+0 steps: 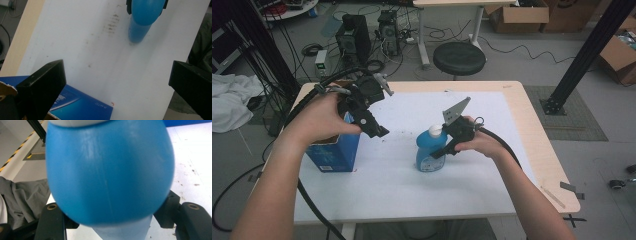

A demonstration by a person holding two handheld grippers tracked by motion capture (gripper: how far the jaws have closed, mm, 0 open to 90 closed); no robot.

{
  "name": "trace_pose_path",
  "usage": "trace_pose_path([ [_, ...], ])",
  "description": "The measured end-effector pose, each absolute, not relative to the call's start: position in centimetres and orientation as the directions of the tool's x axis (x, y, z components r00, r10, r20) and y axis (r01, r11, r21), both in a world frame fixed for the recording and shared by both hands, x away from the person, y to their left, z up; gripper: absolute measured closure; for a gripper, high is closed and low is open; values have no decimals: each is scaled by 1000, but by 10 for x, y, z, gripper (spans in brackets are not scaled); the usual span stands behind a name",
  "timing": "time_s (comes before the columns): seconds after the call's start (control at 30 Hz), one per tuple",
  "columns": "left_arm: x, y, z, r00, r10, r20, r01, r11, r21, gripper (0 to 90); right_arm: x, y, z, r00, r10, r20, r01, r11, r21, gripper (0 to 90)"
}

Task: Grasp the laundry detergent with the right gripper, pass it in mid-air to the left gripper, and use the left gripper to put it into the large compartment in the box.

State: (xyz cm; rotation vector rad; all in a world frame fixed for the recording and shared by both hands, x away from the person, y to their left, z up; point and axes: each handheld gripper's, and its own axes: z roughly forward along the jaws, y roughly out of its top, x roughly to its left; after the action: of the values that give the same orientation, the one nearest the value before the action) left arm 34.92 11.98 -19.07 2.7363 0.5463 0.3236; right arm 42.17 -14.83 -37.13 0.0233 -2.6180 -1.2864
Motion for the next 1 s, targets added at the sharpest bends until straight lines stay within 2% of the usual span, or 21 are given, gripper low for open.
trace_pose_path([
  [0.4, 350, 117, -190, 902, 403, 155, 325, -871, 368, 16, 422, -150, -367, -987, -91, 129, 52, 586, 809, 438],
  [0.77, 351, 115, -188, 906, 392, 158, 314, -874, 371, 16, 419, -145, -360, -987, -113, 114, 23, 601, 799, 446],
  [1.0, 350, 108, -181, 915, 371, 161, 293, -882, 368, 16, 413, -141, -340, -988, -127, 92, -3, 601, 800, 446],
])
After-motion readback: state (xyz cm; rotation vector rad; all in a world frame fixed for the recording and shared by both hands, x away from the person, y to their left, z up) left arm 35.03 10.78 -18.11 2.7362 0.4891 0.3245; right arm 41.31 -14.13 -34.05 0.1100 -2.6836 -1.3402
